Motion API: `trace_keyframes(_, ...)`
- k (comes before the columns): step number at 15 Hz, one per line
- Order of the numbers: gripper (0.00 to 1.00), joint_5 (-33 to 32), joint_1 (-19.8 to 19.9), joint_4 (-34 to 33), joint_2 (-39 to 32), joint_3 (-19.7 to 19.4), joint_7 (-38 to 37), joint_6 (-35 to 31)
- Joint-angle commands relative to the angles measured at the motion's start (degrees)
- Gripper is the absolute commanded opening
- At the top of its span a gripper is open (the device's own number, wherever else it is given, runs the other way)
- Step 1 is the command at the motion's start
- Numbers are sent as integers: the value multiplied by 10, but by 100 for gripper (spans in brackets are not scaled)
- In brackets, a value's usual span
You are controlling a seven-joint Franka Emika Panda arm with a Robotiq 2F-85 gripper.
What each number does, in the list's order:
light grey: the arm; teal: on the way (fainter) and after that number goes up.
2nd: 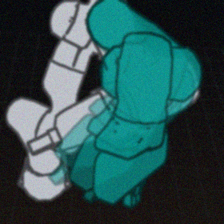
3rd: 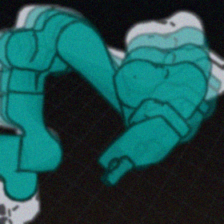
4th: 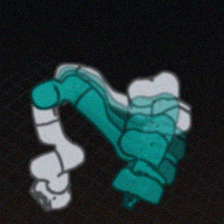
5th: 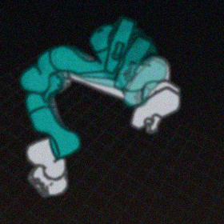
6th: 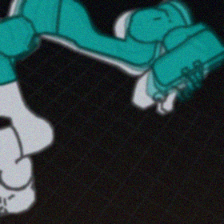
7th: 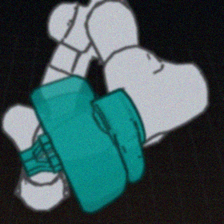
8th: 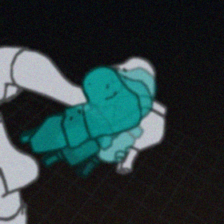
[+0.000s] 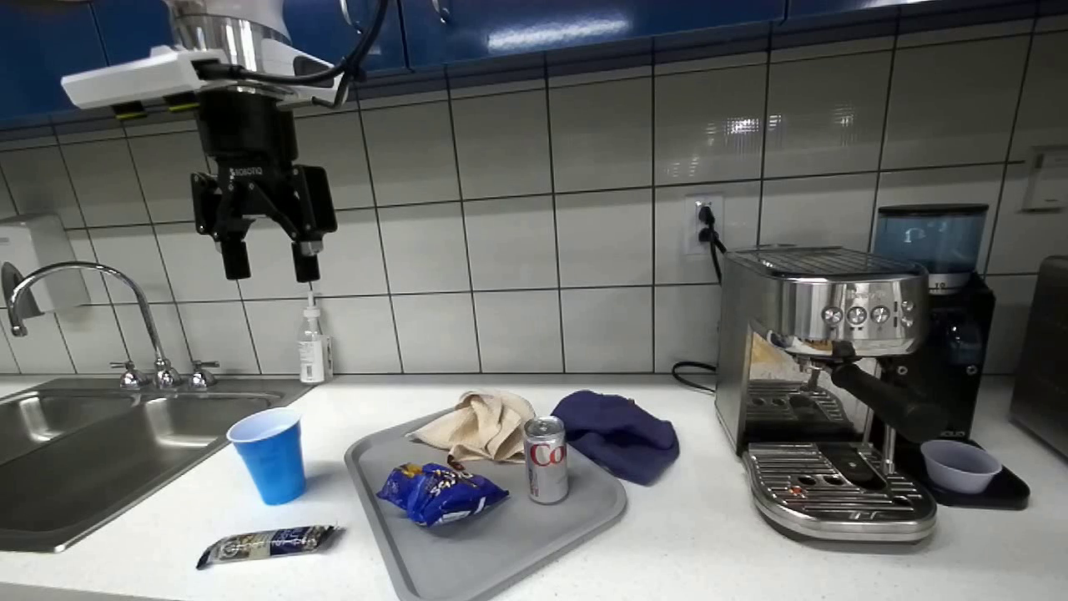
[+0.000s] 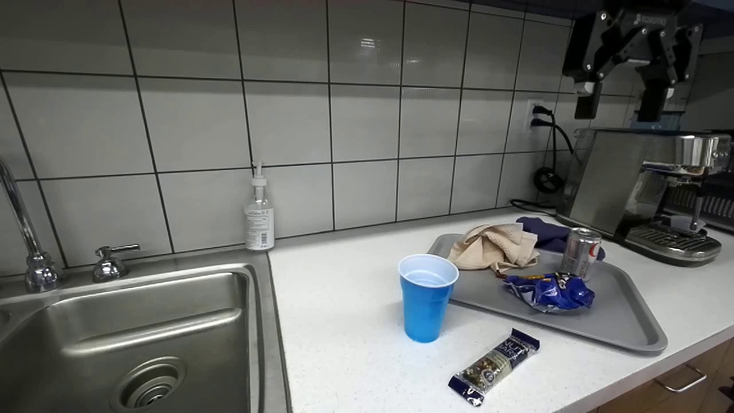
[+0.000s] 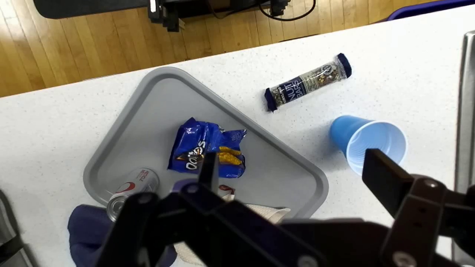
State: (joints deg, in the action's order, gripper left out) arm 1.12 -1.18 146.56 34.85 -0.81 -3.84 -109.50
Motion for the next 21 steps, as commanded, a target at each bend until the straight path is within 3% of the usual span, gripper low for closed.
trace_keyframes(1,100,3,6,-1,0,5,3,1)
trace_keyframes(13,100,26,7,21,-29,6,-17,-2)
trace_keyframes(21,100,51,21,8,-124,9,-96,-78)
